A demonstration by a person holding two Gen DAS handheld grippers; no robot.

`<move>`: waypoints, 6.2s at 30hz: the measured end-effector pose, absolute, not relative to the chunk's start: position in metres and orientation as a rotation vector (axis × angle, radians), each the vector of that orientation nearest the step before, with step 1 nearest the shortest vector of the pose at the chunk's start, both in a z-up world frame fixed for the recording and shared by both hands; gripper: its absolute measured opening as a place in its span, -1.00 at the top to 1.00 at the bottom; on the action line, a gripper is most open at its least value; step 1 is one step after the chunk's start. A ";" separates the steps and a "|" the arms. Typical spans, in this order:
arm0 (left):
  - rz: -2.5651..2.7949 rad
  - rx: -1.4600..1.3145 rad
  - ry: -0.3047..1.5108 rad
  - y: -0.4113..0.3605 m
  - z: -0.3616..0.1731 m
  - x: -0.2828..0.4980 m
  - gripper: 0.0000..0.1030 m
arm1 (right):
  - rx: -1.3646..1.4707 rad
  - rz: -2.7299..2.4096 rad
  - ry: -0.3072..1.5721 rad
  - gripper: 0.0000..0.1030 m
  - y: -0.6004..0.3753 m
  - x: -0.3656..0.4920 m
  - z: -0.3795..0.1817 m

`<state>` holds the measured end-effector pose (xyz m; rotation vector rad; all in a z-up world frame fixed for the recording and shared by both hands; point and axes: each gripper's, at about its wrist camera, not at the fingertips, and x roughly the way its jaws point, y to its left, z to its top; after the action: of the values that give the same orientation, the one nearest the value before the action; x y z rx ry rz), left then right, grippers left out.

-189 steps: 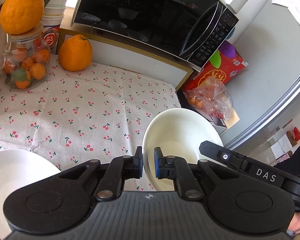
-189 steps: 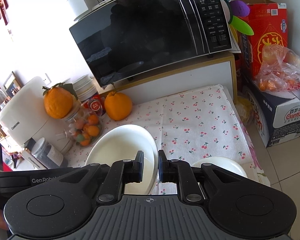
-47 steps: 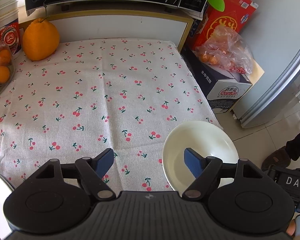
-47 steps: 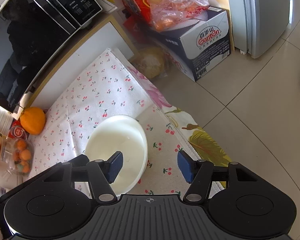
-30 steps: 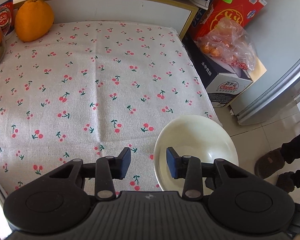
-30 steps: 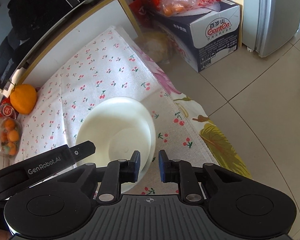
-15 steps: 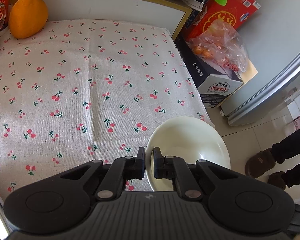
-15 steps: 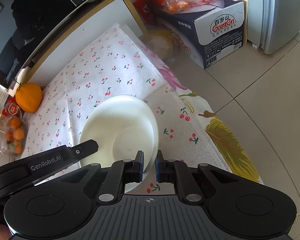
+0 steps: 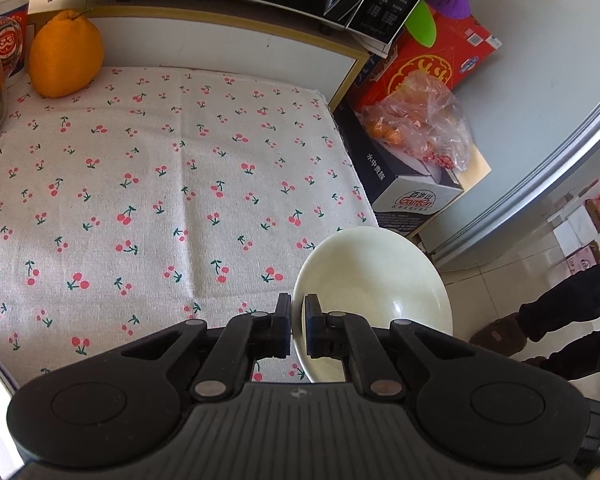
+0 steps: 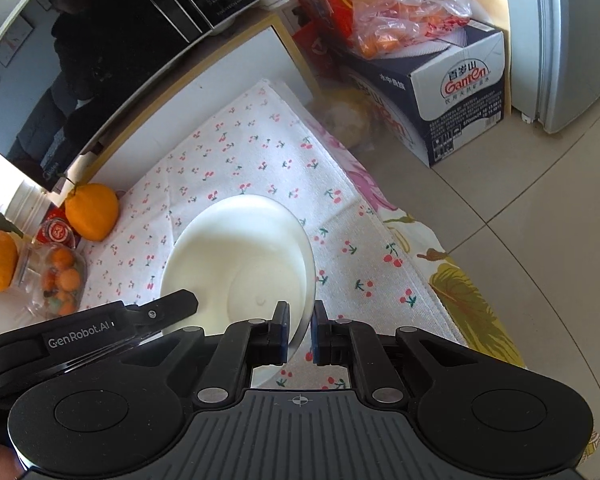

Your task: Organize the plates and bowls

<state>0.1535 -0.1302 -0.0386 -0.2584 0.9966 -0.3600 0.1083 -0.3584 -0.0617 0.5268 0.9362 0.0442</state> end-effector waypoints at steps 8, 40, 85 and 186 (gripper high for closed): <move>-0.356 -0.244 0.954 -0.121 -0.026 0.141 0.88 | 0.475 0.090 0.879 0.81 -0.347 0.104 -0.046; -0.298 -0.300 0.870 -0.069 -0.006 0.048 0.85 | 0.212 0.331 0.808 0.75 -0.295 0.036 -0.020; -0.225 -0.165 0.855 -0.073 -0.019 0.028 -0.01 | 0.270 0.234 0.855 -0.18 -0.310 0.028 -0.032; -0.135 -0.324 0.773 0.010 0.005 0.009 0.62 | 0.183 0.357 0.763 0.58 -0.178 0.017 -0.018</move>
<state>0.0091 0.0099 0.0052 -0.3242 0.7734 -0.1354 0.0167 -0.1783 -0.0176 0.1826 0.7634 0.3568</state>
